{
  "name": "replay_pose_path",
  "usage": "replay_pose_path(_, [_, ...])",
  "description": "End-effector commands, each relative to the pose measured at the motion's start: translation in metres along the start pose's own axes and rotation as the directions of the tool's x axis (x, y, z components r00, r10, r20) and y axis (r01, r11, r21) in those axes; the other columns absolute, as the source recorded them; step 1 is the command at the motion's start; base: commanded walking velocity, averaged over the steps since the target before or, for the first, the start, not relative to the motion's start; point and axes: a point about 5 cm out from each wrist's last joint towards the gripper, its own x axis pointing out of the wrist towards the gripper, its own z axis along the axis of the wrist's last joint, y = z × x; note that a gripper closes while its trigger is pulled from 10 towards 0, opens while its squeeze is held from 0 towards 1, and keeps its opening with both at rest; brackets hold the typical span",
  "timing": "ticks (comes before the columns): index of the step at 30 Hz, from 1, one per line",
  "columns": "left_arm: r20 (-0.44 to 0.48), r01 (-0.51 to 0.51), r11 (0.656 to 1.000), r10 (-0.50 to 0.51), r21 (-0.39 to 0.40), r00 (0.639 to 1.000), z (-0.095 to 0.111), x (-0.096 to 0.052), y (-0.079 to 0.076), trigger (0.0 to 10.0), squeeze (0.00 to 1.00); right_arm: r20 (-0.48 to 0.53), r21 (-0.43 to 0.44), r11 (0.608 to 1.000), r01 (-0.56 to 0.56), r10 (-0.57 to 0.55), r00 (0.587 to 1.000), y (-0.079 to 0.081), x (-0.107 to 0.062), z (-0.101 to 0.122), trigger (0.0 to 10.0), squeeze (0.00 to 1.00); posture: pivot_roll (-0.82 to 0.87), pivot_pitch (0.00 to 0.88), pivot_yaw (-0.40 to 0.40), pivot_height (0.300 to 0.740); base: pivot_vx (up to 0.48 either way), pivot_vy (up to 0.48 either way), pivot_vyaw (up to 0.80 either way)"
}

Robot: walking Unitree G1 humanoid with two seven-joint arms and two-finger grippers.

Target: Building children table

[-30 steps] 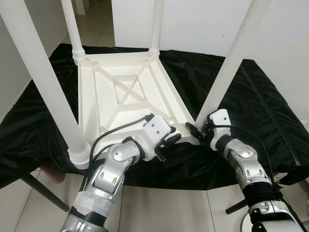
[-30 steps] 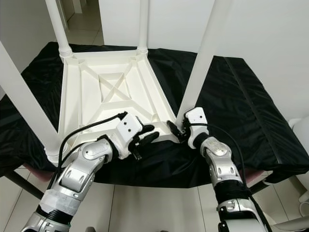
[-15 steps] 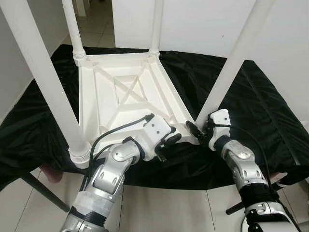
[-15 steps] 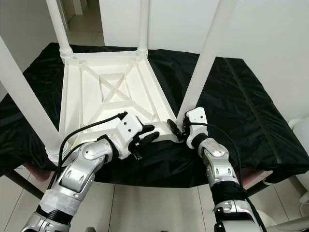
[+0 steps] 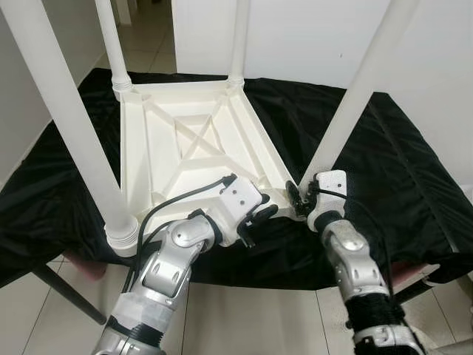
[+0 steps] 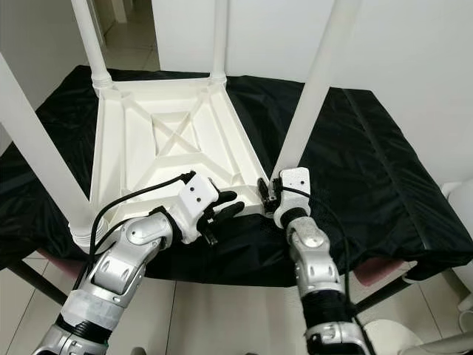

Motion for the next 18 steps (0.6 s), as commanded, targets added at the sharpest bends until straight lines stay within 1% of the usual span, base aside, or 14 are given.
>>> replay_pose_path(1, [-0.009,-0.052,0.999,0.052,0.007,0.999,-0.002,0.0,0.0,10.0,0.0,-0.023,0.02,0.997,0.078,-0.078,0.997,-0.003,-0.004,-0.004,10.0,0.0,0.02,0.027,-0.048,0.74,0.0,0.0,0.0])
replay_pose_path(3, [-0.01,-0.052,0.999,0.052,0.007,0.999,-0.002,0.0,0.001,10.0,0.0,-0.028,0.034,0.979,0.201,-0.2,0.979,0.003,-0.008,-0.005,10.0,0.0,0.02,0.032,-0.048,0.74,0.0,0.0,0.0])
replay_pose_path(5, [-0.01,-0.052,0.999,0.052,0.007,0.999,-0.002,0.0,0.001,10.0,0.0,-0.028,0.034,0.979,0.201,-0.2,0.979,0.003,-0.008,-0.005,10.0,0.0,0.02,0.032,-0.048,0.74,0.0,0.0,0.0])
replay_pose_path(7, [-0.011,-0.052,0.999,0.052,0.007,0.999,-0.002,0.0,0.001,10.0,0.0,-0.027,0.068,0.959,0.276,-0.275,0.961,0.008,-0.009,-0.004,10.0,0.0,0.02,0.035,-0.047,0.74,0.0,0.0,0.0])
replay_pose_path(9, [-0.011,-0.052,0.999,0.052,0.007,0.999,-0.002,0.0,0.001,10.0,0.0,-0.027,0.068,0.959,0.276,-0.275,0.961,0.008,-0.009,-0.004,10.0,0.0,0.02,0.035,-0.047,0.74,0.0,0.0,0.0])
replay_pose_path(10, [-0.013,-0.051,0.999,0.051,0.007,0.999,-0.003,-0.001,0.0,10.0,0.0,-0.03,0.087,0.956,0.281,-0.279,0.96,0.016,-0.008,-0.002,10.0,0.0,0.02,0.039,-0.045,0.74,0.0,0.0,0.0])
replay_pose_path(11, [-0.013,-0.051,0.999,0.051,0.007,0.999,-0.003,-0.001,0.0,10.0,0.0,-0.03,0.087,0.956,0.281,-0.279,0.96,0.016,-0.008,-0.002,10.0,0.0,0.02,0.039,-0.045,0.74,0.0,0.0,0.0])
replay_pose_path(12, [-0.017,-0.051,0.999,0.051,0.005,0.999,-0.003,-0.001,0.0,10.0,0.0,-0.014,0.092,0.966,0.243,-0.243,0.97,0.027,-0.006,0.003,10.0,0.0,0.02,0.049,-0.041,0.74,0.0,0.0,0.0])
replay_pose_path(15, [-0.018,-0.051,0.999,0.051,0.004,0.999,-0.003,-0.001,0.0,10.0,0.0,-0.008,0.088,0.969,0.233,-0.233,0.972,0.029,-0.006,0.005,10.0,0.0,0.02,0.053,-0.04,0.74,0.0,0.0,0.0])
replay_pose_path(18, [-0.021,-0.06,0.998,0.06,-0.001,0.998,-0.004,-0.002,0.001,10.0,0.0,-0.006,0.088,0.971,0.221,-0.222,0.975,0.026,-0.007,0.005,10.0,0.0,0.02,0.063,-0.041,0.74,0.0,0.0,0.0])
